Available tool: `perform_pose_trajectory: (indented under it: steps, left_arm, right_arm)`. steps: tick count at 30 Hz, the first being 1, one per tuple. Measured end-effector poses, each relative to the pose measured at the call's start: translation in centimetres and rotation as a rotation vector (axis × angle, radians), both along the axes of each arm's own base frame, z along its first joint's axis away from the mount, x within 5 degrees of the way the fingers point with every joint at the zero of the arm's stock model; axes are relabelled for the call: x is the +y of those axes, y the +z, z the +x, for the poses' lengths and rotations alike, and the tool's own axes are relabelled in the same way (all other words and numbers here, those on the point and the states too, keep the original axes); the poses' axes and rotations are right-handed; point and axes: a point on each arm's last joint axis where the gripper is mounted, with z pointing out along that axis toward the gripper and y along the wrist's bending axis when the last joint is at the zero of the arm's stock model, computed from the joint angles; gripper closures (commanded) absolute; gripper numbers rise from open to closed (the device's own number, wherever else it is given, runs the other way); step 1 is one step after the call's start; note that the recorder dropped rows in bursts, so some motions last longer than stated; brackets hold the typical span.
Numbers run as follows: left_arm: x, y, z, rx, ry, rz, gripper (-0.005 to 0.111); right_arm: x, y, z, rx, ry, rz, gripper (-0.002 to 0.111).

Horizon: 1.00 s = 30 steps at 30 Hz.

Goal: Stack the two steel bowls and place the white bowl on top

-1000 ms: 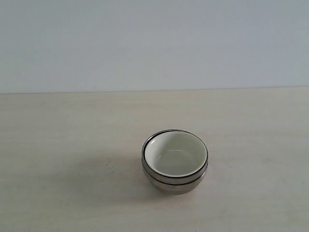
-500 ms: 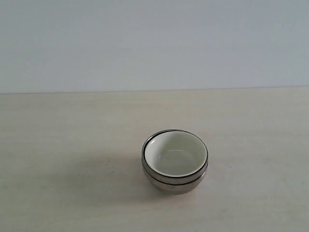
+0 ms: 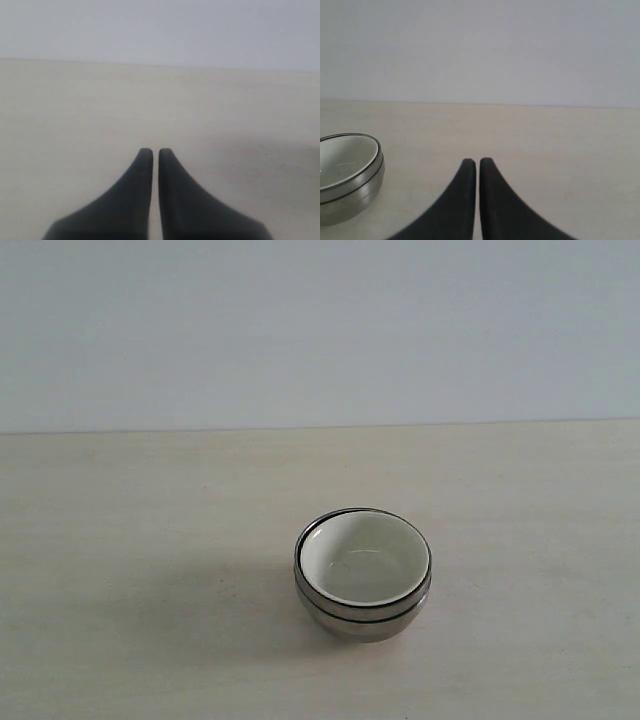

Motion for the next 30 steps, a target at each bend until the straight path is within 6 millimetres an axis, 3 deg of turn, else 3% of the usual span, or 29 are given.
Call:
perform_pose_trajectory:
  steps: [15,30]
  left_arm:
    - [0.0,0.0,0.0,0.000,0.000,0.000,0.103]
    - [0.0,0.0,0.0,0.000,0.000,0.000,0.103]
  right_arm:
    - [-0.1,-1.5,-0.2,0.159,-0.004,-0.050,0.108]
    - [-0.1,-1.6,-0.3,0.175,-0.002,-0.064,0.108]
